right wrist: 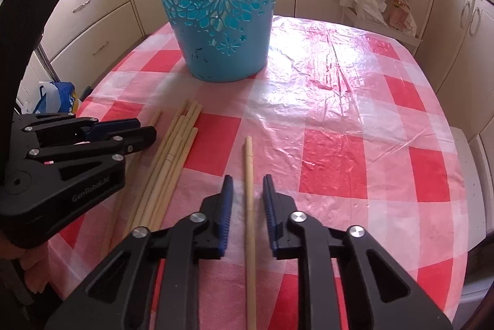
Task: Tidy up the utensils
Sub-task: 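Grasp another chopstick with the right gripper while the left gripper grasps one too, then carry both chopsticks over the basket while the left gripper opens to drop its chopstick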
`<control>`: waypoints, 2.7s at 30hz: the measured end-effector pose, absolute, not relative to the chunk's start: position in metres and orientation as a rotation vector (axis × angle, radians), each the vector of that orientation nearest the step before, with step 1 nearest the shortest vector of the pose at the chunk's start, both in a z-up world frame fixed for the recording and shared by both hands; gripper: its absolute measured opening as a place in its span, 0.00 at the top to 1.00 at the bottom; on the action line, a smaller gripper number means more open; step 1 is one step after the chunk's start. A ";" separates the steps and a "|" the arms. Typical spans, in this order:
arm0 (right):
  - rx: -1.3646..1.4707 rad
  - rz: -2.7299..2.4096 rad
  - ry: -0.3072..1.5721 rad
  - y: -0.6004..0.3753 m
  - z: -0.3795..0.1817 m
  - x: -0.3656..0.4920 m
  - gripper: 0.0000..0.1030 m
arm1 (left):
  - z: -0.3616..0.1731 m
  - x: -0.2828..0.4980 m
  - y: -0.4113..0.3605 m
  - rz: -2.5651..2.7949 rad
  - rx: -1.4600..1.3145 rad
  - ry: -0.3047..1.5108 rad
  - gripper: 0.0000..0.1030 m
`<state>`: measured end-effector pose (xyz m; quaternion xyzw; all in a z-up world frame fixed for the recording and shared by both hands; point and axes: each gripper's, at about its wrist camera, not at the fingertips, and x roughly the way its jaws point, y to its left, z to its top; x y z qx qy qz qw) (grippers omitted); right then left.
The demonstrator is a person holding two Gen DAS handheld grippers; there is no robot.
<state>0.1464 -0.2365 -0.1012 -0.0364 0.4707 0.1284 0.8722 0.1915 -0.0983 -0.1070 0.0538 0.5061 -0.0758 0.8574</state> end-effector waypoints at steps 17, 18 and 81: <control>0.377 0.282 0.836 -0.294 -0.078 0.116 0.94 | 0.015 0.134 -0.039 -0.314 -0.201 0.652 0.95; 0.383 0.282 0.825 -0.294 -0.077 0.115 0.94 | 0.029 0.131 -0.037 -0.321 -0.219 0.593 0.95; 0.487 0.397 0.544 -0.299 0.025 0.161 0.94 | -0.010 0.180 -0.020 -0.029 -0.246 0.443 0.52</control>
